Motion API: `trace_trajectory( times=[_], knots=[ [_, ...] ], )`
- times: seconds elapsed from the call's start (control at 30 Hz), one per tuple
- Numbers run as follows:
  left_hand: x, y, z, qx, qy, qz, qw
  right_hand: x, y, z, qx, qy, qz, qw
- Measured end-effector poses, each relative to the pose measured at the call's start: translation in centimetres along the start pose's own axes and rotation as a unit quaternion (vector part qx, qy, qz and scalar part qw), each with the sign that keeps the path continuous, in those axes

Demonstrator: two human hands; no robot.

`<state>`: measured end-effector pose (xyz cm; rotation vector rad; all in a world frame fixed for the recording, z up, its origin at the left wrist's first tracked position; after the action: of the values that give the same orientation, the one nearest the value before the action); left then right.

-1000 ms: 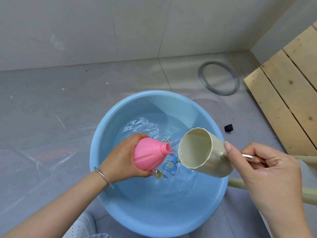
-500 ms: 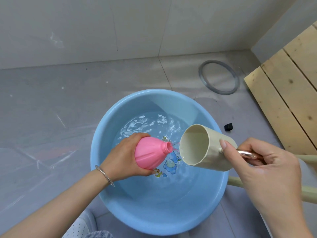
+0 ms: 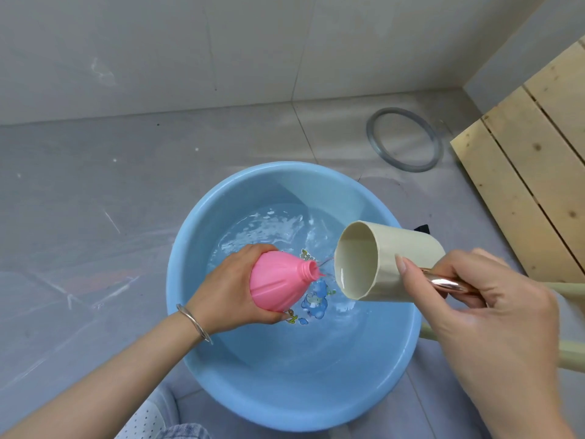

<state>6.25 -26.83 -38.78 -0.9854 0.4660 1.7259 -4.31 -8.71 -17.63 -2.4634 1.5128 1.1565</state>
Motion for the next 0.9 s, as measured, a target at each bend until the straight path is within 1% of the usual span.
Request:
trace_trajectory(
  times=[0.33, 0.6, 0.9],
  knots=[
    [0.1, 0.1, -0.1, -0.006, -0.008, -0.001, 1.0, 0.6, -0.2, -2.9, -0.119, -0.05, -0.005, 0.992],
    [0.1, -0.1, -0.1, -0.013, -0.006, -0.006, 1.0, 1.5, -0.9, -4.2, -0.207, -0.083, -0.012, 0.975],
    [0.1, -0.1, -0.1, -0.019, -0.016, -0.007, 1.0, 3.1, -2.1, -4.9, -0.281, -0.109, -0.035, 0.953]
  ],
)
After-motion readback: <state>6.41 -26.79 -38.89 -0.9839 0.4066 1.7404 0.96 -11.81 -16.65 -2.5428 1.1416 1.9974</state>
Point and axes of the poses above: each hand's wrist, its own y-axis towards the middle knuckle, its own x-axis out of the palm, z = x × y, the point moved 10 cm from there along y, towards the middle knuckle, and after that the axes turned 15 degrees about y, right-handed, at the moved point
